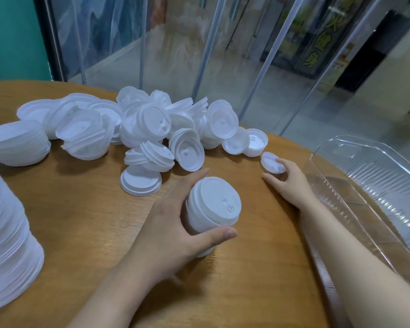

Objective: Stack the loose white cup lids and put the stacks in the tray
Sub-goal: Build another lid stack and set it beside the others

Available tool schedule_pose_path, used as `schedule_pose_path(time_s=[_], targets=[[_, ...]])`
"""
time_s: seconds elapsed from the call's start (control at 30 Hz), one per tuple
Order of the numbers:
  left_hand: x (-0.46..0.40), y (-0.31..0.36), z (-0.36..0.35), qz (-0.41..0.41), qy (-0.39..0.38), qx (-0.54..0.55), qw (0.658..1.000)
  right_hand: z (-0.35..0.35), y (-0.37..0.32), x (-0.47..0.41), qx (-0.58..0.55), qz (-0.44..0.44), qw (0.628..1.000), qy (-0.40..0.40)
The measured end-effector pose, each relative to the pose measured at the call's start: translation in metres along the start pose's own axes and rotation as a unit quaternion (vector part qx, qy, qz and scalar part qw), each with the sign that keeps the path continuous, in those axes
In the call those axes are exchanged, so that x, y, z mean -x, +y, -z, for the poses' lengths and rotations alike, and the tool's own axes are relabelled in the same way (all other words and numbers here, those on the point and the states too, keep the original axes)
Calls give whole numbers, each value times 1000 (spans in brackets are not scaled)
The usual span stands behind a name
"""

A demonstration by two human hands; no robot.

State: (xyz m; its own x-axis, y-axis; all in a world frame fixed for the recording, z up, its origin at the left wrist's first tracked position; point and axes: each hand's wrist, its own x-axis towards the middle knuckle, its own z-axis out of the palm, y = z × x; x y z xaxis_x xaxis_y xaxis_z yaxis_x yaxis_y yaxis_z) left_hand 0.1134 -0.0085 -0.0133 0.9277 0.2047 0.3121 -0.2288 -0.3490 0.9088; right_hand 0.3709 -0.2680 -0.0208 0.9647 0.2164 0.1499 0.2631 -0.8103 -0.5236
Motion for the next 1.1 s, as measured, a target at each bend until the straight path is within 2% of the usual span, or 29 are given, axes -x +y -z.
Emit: schedule_pose_path(time_s=[0.23,0.4,0.5,0.63,0.8,0.97,1.1], targets=[[0,0,1,15,-12,38,999,-10,12,-18,33,25,998,51],[0,0,3,19,-20,57,998,-2,2,2,-8,71,995,73],[0,1,2,18,-25,59,998,4,-15,27,-72,79,992,62],[1,3,0,17,-18,61,998,7,-43,71,-211,76,974,29],[2,6,0,15,-16,65,998,-3,-47,124,-330,4,944,-21],[5,3,0,9,-23,58,998,-9,-35,146,-278,5,959,62],[4,4,-2,14,-24,57,998,-12,-30,140,-226,-8,972,57]])
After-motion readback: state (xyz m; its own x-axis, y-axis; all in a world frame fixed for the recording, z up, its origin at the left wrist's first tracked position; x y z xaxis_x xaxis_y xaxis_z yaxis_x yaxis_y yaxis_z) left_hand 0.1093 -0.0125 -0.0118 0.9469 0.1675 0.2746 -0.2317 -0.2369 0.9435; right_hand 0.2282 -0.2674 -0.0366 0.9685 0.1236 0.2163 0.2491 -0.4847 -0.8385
